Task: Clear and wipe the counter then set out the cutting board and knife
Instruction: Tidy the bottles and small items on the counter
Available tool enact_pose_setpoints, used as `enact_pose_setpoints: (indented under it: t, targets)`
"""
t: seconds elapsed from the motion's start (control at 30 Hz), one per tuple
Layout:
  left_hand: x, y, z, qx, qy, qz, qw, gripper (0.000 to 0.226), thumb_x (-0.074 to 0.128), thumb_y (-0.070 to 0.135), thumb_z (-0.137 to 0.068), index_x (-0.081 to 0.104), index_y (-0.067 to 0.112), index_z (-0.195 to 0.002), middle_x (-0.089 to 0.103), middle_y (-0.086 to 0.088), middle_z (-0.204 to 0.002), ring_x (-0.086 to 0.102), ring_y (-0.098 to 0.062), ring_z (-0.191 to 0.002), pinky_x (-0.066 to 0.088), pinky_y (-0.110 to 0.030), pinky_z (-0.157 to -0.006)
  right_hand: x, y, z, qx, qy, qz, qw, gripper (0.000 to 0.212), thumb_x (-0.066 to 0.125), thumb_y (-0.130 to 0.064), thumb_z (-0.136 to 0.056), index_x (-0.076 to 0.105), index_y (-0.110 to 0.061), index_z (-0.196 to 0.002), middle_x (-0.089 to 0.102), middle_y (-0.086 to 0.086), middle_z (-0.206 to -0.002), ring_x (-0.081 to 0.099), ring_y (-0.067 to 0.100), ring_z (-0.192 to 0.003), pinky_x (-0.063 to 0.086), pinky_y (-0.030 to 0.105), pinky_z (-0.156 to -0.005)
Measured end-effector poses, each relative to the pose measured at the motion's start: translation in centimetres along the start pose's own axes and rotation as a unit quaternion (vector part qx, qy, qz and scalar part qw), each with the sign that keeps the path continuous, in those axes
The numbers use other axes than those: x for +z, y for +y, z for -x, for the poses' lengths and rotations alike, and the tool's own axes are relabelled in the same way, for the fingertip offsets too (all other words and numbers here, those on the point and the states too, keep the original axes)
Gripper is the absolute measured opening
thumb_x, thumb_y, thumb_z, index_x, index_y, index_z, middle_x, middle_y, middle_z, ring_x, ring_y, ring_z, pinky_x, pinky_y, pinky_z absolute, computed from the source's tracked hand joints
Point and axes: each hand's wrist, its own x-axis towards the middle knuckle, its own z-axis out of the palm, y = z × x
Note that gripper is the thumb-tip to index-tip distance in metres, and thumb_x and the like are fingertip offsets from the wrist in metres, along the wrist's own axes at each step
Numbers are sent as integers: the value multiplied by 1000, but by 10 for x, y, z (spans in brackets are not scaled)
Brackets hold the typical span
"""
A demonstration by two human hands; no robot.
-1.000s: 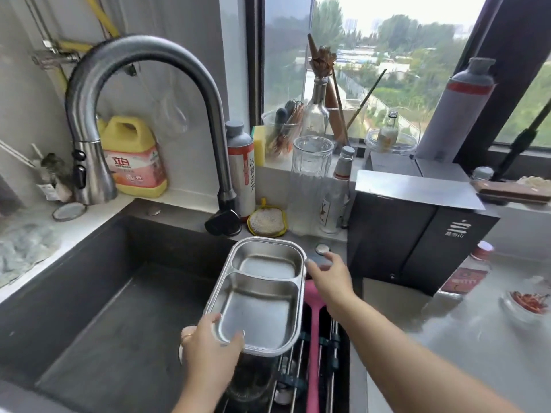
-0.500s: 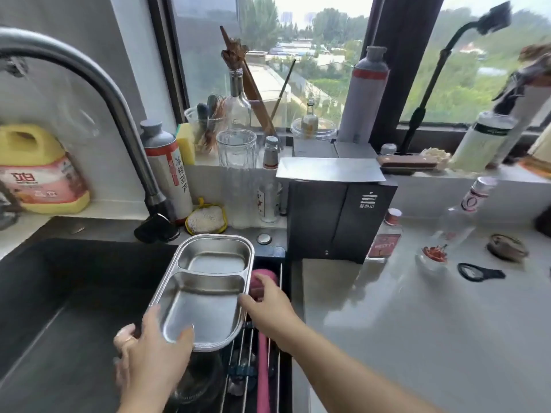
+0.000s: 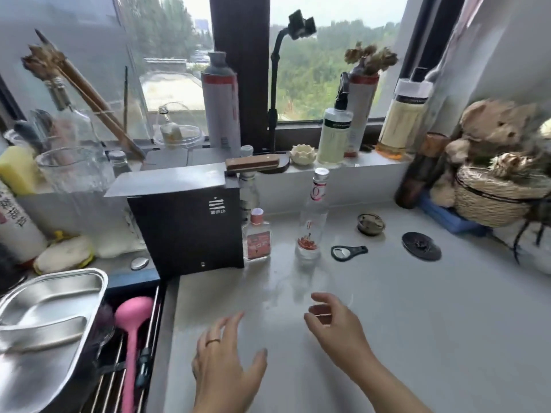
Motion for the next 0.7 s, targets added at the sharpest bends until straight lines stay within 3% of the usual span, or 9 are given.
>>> enact_pose_setpoints:
  t: [0.13, 0.27, 0.37, 0.5, 0.57, 0.7]
  targets:
    - [44, 39, -20, 6, 22, 15, 1000, 70, 66, 36, -74, 31, 31, -134, 37, 2, -138, 30, -20, -128, 26, -32, -106, -45, 24, -29, -6, 5, -4, 1000, 37, 63, -22, -81, 55, -22, -117, 63, -9, -92, 61, -1, -81, 42, 8, -66]
    - [77, 58, -48, -37, 99, 36, 994, 67, 64, 38, -74, 36, 25, -133, 45, -2, -136, 35, -25, -127, 24, -38, -107, -64, 23, -82, -64, -2, 14, 998, 47, 65, -23, -80, 51, -14, -124, 62, 3, -117, 57, 15, -105, 45, 23, -87]
    - [83, 60, -65, -40, 143, 55, 987, 71, 59, 39, -65, 40, 21, -131, 47, -3, -135, 39, -25, -126, 24, -38, -105, -59, 5, -129, -70, -5, 0, 998, 58, 66, -28, -80, 42, -13, -131, 53, 9, -131, 49, 22, -119, 40, 31, -93]
    - [95, 57, -82, -87, 143, 57, 984, 78, 59, 44, -62, 37, 19, -133, 49, -5, -132, 42, -24, -124, 28, -38, -105, -35, -7, -170, -62, 6, -12, 998, 70, 70, -31, -77, 35, -12, -135, 47, 12, -134, 41, 27, -125, 35, 33, -95]
    - [103, 51, -83, -91, 143, 24, 985, 89, 47, 56, -53, 39, 16, -131, 55, -6, -125, 46, -25, -119, 26, -34, -102, -24, -2, -181, -70, 15, -6, 997, 68, 71, -29, -76, 37, -12, -132, 48, 11, -132, 42, 26, -123, 33, 29, -90]
    - [112, 45, -88, -85, 144, -29, 985, 95, 33, 60, -46, 41, 15, -130, 55, -6, -122, 45, -25, -119, 21, -30, -101, -12, 2, -210, -107, 24, -6, 994, 54, 71, -26, -76, 46, -9, -121, 56, 10, -122, 50, 27, -113, 31, 25, -78]
